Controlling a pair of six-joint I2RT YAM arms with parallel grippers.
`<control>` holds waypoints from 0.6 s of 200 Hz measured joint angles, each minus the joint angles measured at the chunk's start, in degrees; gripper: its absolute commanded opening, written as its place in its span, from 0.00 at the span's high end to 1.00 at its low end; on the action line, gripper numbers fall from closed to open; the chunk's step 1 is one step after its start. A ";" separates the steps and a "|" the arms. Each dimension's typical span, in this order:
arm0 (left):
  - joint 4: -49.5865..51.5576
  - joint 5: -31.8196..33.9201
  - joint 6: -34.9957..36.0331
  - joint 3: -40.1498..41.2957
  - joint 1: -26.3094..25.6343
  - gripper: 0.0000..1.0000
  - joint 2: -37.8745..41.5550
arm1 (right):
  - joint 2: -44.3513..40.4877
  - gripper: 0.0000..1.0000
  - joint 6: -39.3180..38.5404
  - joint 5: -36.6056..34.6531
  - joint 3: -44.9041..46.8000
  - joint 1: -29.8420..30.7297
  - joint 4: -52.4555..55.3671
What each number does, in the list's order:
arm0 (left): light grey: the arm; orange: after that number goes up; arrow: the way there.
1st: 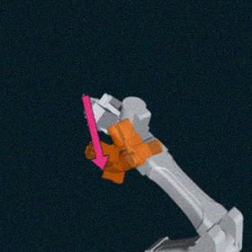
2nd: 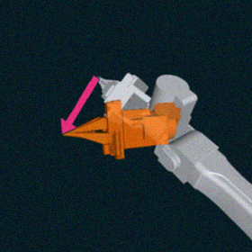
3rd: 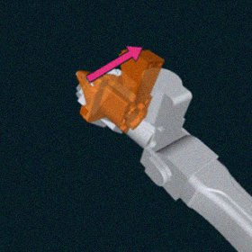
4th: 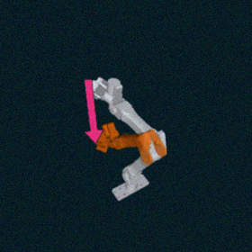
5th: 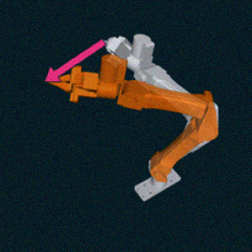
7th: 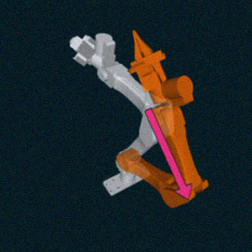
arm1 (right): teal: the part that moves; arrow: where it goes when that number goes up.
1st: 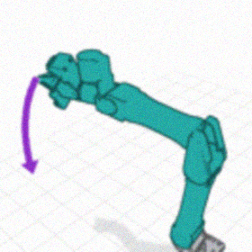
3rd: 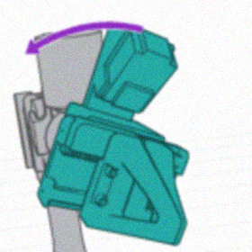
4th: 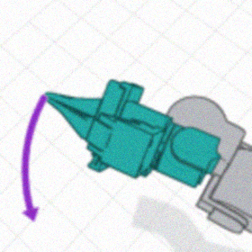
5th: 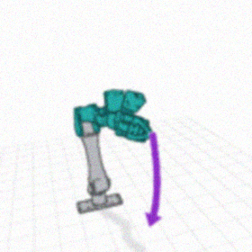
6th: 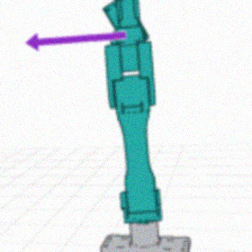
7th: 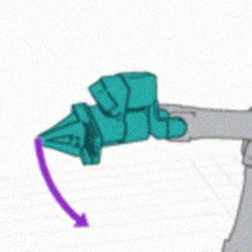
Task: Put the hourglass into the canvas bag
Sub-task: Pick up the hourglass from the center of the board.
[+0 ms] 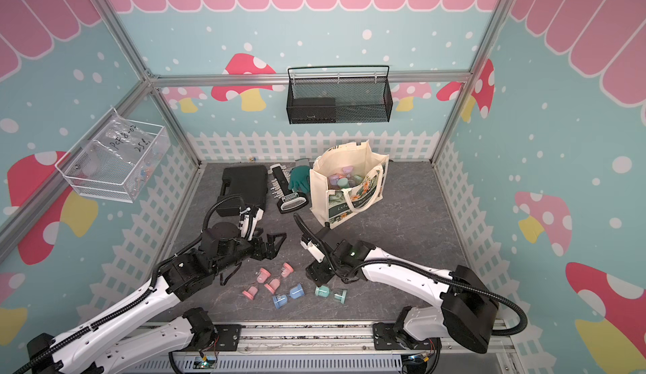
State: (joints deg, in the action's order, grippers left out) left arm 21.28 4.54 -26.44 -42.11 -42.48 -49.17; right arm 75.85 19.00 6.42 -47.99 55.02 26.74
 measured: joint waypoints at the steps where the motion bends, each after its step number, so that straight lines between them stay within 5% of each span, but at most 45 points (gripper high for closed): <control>1: 0.00 0.00 0.00 0.00 0.00 0.01 0.00 | 0.02 0.23 0.02 -0.02 0.04 0.07 0.02; 120: 1.68 0.04 -0.39 1.38 0.04 0.01 1.60 | 6.71 0.26 4.68 -2.71 4.09 5.86 0.04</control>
State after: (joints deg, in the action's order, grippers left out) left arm 22.96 4.58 -26.83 -40.73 -42.44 -47.57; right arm 82.56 23.68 3.70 -43.90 60.88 26.79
